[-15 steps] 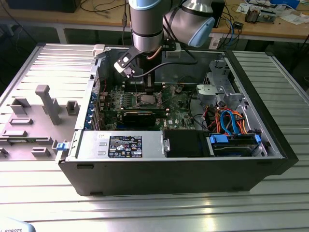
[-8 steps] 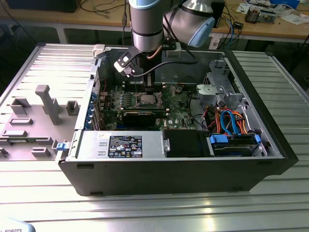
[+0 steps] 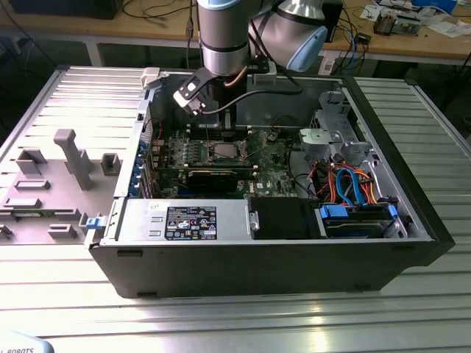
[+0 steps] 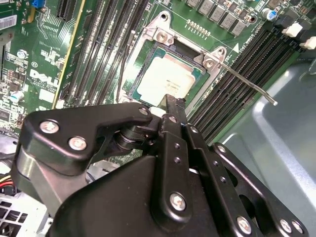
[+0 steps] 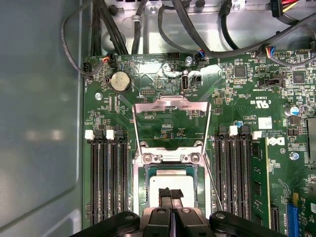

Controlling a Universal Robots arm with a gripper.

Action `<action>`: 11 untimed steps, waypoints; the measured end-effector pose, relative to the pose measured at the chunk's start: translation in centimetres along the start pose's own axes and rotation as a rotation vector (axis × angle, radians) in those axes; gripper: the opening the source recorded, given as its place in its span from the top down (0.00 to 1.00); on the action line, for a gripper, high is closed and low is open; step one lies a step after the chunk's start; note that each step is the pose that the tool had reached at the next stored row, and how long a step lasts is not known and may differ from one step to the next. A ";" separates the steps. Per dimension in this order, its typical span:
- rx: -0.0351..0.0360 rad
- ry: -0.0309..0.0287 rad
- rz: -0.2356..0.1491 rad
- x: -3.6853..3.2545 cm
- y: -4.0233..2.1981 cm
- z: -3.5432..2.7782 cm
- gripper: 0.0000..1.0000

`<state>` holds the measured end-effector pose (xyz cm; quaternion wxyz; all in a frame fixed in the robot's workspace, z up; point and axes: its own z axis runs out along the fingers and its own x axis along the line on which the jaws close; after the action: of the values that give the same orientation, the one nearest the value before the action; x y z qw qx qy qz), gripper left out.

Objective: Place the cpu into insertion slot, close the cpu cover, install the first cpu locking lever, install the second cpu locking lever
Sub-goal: 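Close the cpu cover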

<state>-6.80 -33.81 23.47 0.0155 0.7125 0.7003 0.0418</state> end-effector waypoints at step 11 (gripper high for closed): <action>-0.0001 -0.0004 0.000 0.02 0.03 -0.37 0.89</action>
<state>-6.80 -33.80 23.85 0.0157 0.7124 0.7003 0.0417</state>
